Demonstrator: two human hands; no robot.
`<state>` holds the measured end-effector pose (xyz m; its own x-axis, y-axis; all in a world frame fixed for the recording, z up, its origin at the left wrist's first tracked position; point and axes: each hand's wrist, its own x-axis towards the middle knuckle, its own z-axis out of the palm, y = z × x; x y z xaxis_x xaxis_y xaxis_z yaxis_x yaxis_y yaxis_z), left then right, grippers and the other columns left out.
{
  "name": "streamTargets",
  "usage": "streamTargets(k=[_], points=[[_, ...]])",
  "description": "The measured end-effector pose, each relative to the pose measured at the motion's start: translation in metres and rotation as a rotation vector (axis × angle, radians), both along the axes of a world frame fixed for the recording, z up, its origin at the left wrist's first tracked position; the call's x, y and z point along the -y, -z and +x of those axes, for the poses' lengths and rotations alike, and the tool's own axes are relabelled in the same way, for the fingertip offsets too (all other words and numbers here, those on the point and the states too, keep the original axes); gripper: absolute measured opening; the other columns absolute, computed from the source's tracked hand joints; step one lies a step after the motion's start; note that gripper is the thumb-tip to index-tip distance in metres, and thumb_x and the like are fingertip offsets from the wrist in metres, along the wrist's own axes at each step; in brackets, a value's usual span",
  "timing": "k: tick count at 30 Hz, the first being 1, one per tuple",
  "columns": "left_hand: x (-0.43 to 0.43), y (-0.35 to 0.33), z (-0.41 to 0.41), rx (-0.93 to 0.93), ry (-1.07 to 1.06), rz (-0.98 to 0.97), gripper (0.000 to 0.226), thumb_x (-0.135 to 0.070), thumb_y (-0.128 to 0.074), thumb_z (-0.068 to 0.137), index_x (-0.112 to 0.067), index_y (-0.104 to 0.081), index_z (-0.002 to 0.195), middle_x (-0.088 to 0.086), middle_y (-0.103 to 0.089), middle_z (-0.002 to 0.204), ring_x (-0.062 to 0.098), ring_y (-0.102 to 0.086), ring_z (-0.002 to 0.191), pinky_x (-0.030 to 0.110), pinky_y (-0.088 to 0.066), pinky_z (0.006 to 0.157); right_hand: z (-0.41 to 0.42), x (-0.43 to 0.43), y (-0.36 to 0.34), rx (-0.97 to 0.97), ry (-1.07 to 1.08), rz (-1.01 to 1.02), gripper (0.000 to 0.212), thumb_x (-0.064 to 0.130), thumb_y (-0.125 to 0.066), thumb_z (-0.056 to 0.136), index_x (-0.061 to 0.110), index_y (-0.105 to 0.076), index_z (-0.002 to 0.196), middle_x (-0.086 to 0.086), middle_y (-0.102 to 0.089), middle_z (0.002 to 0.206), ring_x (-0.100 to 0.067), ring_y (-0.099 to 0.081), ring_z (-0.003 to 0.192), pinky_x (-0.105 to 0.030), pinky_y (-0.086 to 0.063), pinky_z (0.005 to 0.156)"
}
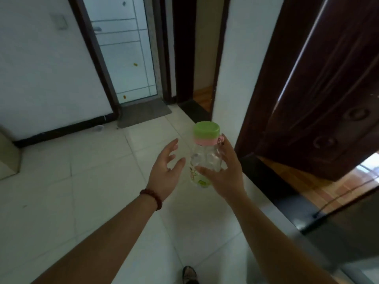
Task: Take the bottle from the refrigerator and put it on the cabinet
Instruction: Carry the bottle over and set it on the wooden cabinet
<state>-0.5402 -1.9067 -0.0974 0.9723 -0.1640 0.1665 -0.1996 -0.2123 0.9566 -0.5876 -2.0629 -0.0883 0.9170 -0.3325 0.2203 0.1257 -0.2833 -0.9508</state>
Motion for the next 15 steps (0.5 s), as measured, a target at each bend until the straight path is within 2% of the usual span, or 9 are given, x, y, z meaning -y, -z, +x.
streamTargets(k=[2,5,9,15], points=[[-0.012,-0.002,0.027,0.006,-0.038,0.010,0.049,-0.019,-0.057,0.088,-0.040,-0.041,0.130,-0.008,-0.050,0.131,0.009,-0.050,0.114,0.007,-0.040,0.083,0.034,-0.010,-0.001,-0.012,-0.051,-0.003,0.089,0.021,-0.084,0.062,0.030,-0.037,0.137,0.010,-0.054,0.130,-0.013,-0.051,0.121,-0.046,-0.047,0.099],[-0.033,-0.002,0.059,0.032,-0.097,0.016,0.048,-0.017,-0.056,0.089,-0.035,-0.042,0.131,-0.005,-0.051,0.129,0.008,-0.049,0.117,0.007,-0.039,0.088,0.081,-0.030,0.001,-0.016,-0.133,-0.018,0.093,0.024,-0.084,0.062,0.025,-0.035,0.140,0.002,-0.052,0.136,-0.016,-0.050,0.124,-0.047,-0.046,0.101],[-0.069,0.001,0.089,0.013,-0.183,0.021,0.051,-0.018,-0.058,0.087,-0.031,-0.041,0.133,-0.003,-0.050,0.130,0.008,-0.048,0.118,0.020,-0.040,0.096,0.130,-0.067,0.006,-0.018,-0.242,-0.043,0.093,0.025,-0.084,0.064,0.025,-0.033,0.142,0.004,-0.048,0.139,-0.015,-0.046,0.127,-0.045,-0.042,0.105],[-0.146,0.003,0.126,-0.088,-0.360,-0.031,0.051,-0.025,-0.058,0.087,-0.037,-0.039,0.133,-0.008,-0.048,0.132,0.012,-0.049,0.117,0.021,-0.039,0.091,0.191,-0.143,0.014,-0.045,-0.427,0.022,0.091,0.018,-0.084,0.065,0.025,-0.034,0.142,0.004,-0.048,0.140,-0.015,-0.048,0.126,-0.045,-0.045,0.103]])
